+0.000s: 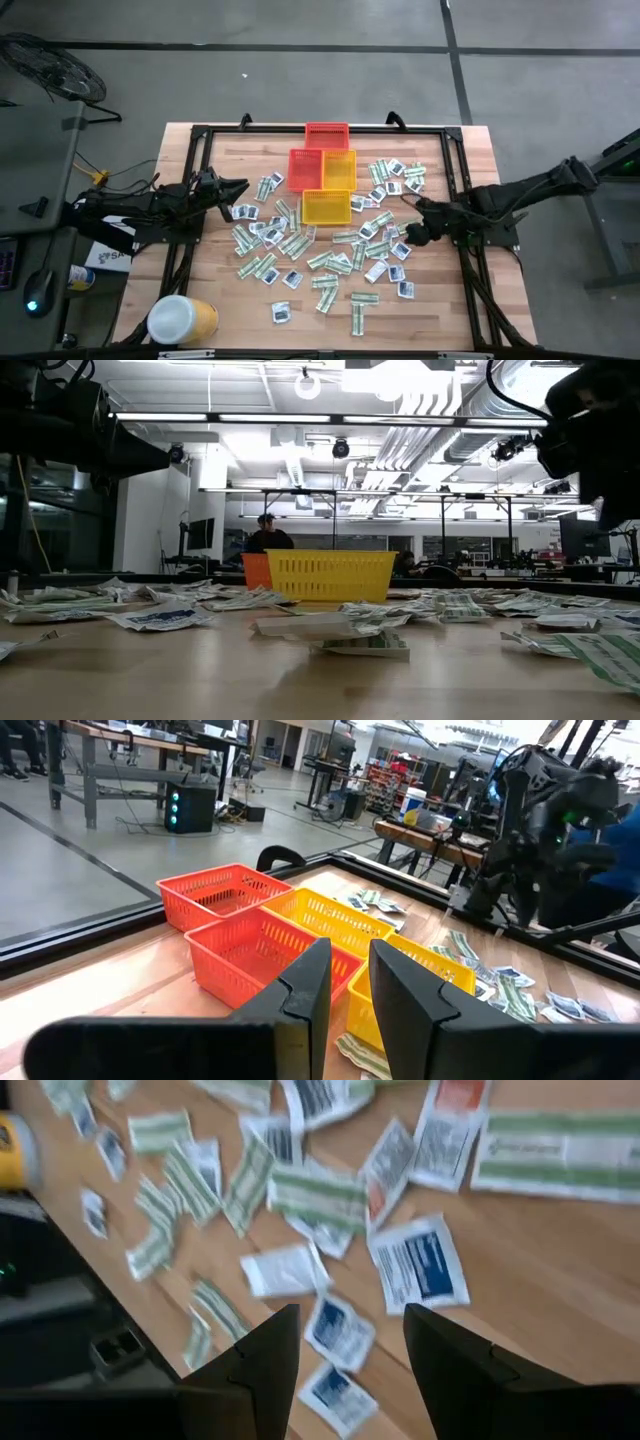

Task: Pick & Place First Aid Supplies
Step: Put the alcohol pad into the top orange bin

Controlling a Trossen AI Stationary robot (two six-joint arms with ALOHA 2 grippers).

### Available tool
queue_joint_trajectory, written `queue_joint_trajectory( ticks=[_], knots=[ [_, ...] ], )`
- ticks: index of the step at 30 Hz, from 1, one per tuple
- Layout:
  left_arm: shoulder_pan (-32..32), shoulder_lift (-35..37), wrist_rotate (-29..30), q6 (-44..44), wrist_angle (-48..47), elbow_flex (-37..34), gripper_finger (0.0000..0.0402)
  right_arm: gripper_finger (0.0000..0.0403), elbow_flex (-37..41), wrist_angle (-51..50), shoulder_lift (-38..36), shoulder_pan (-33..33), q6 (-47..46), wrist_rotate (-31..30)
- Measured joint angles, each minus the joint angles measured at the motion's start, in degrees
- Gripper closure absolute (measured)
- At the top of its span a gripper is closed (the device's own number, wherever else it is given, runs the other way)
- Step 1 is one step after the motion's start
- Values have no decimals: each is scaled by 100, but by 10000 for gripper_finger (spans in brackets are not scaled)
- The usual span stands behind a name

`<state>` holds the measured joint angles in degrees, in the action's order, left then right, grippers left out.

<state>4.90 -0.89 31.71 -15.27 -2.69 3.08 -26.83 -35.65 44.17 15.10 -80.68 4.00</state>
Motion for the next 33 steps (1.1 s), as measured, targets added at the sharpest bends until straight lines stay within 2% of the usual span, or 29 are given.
queue_joint_trajectory(
  ticks=[2,8,16,24,33],
  knots=[
    [-1,2,1,0,1,1,328,229,-2,39,165,178,455,96],
    [-1,2,-1,0,-1,-1,328,229,-2,443,597,699,2834,654],
    [0,1,-1,0,0,0,328,229,-11,1072,1214,1077,5045,531],
    [-1,1,0,-1,0,1,328,229,-11,1072,1691,1164,6136,-31],
    [0,1,-1,0,1,0,328,229,-11,921,2345,1164,7000,-237]
  ],
)
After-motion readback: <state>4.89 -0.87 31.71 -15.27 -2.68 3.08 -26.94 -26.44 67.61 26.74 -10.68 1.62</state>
